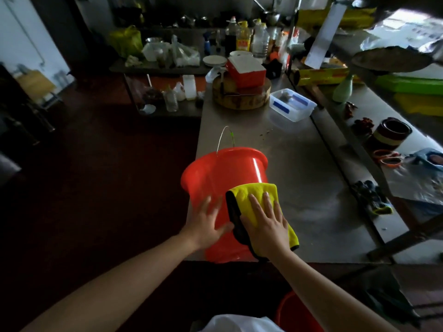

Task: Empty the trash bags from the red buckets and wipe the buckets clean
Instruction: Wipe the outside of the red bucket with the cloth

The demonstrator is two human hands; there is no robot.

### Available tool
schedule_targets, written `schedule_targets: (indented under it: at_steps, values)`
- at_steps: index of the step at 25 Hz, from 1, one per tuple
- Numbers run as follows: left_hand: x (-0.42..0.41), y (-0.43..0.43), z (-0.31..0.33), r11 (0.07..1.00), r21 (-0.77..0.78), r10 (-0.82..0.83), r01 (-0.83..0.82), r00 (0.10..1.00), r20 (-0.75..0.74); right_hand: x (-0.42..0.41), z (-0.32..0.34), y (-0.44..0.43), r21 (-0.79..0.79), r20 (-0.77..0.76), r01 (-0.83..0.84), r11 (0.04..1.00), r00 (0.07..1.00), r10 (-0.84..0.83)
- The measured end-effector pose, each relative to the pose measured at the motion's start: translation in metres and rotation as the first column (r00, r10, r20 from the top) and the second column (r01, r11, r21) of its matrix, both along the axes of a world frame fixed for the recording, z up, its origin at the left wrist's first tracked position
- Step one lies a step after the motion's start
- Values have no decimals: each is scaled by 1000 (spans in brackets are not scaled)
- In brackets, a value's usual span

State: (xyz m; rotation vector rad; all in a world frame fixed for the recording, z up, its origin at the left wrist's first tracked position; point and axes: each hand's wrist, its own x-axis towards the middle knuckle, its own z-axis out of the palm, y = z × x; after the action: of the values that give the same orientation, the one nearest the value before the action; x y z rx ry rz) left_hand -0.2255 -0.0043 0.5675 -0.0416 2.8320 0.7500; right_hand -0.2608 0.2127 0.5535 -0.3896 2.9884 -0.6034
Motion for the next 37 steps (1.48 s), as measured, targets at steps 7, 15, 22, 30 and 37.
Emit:
schedule_targets:
  at_steps: [7,15,22,30,37]
  values:
    - [38,33,-49,975,-207,86,-80,996,23,6,-11,27,-126,54,-35,991,998,42]
    - [46,40,-31,971,96,210,-219,973,96,-9,-35,77,-487,325,91,869,942,83]
    - [12,15,24,954,195,214,-228,973,88,-40,27,60,-515,169,33,857,984,64]
    - [-42,-18,84,778,384,451,-497,868,209,-90,114,-11,164,-181,-158,974,965,187]
    - [-65,-44,82,685,427,491,-590,807,327,-105,100,-62,272,-168,-167,948,961,218]
